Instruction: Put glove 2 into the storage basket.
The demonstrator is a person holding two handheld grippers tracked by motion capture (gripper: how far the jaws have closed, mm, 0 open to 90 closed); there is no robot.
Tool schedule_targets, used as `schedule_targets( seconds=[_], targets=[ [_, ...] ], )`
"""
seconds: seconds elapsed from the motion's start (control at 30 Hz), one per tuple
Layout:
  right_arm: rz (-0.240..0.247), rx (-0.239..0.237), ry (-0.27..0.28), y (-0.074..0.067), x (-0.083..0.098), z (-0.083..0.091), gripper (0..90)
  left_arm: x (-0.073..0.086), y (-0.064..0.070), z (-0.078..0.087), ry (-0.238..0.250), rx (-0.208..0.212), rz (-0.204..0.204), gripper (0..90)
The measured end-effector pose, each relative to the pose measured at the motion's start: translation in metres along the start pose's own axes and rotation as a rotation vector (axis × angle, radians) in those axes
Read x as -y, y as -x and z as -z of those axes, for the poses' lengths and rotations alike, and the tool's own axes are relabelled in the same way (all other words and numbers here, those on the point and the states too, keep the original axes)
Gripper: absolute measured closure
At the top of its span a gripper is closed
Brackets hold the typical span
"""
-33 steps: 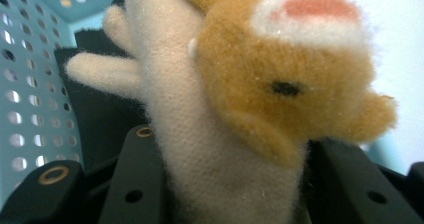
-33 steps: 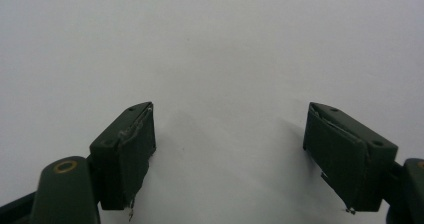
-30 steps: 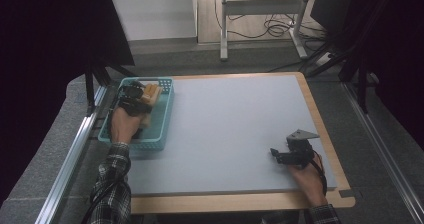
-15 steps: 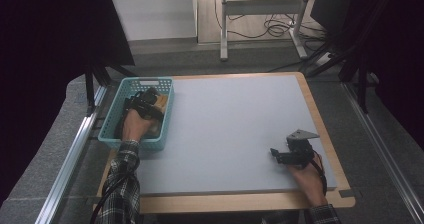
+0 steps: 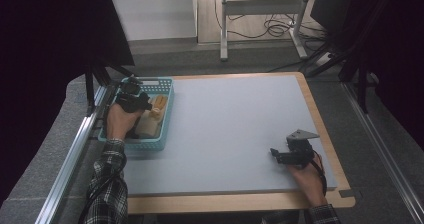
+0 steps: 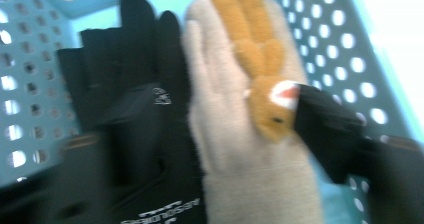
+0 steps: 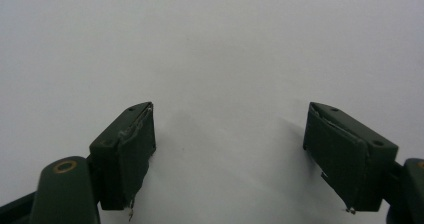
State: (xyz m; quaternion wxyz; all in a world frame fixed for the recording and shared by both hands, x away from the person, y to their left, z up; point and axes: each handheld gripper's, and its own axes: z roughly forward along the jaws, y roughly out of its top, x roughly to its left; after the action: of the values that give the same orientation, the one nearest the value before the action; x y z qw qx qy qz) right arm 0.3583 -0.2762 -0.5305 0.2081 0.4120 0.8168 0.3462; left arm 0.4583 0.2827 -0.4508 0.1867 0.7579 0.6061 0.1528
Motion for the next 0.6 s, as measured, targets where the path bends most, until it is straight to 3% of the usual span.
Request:
schedule_targets(
  seconds=[0.07,0.1,0.17,0.27,0.4,0.5,0.6],
  targets=[
    [0.0,0.0,0.0,0.0,0.0,0.0,20.4,0.004,-0.003,-0.009,-0.027,-0.039,0.006,61.3],
    [0.0,0.0,0.001,0.0,0.0,0.0,20.4,0.005,-0.004,-0.014,-0.036,-0.038,0.015,68.9],
    [0.0,0.0,0.0,0.0,0.0,0.0,20.4,0.007,-0.006,-0.023,-0.057,-0.023,0.027,75.1],
    [0.0,0.0,0.0,0.0,0.0,0.0,20.4,0.007,-0.002,-0.036,-0.088,0.005,0.025,78.3],
    [0.0,0.0,0.0,0.0,0.0,0.0,20.4,0.004,0.007,-0.047,-0.081,0.087,0.041,80.8],
    [0.0,0.0,0.0,0.0,0.0,0.0,20.4,0.0,0.016,-0.049,-0.08,0.076,0.005,83.1],
    [0.0,0.0,0.0,0.0,0.0,0.0,20.3,-0.001,0.018,-0.048,-0.077,0.067,-0.005,83.5]
  ],
)
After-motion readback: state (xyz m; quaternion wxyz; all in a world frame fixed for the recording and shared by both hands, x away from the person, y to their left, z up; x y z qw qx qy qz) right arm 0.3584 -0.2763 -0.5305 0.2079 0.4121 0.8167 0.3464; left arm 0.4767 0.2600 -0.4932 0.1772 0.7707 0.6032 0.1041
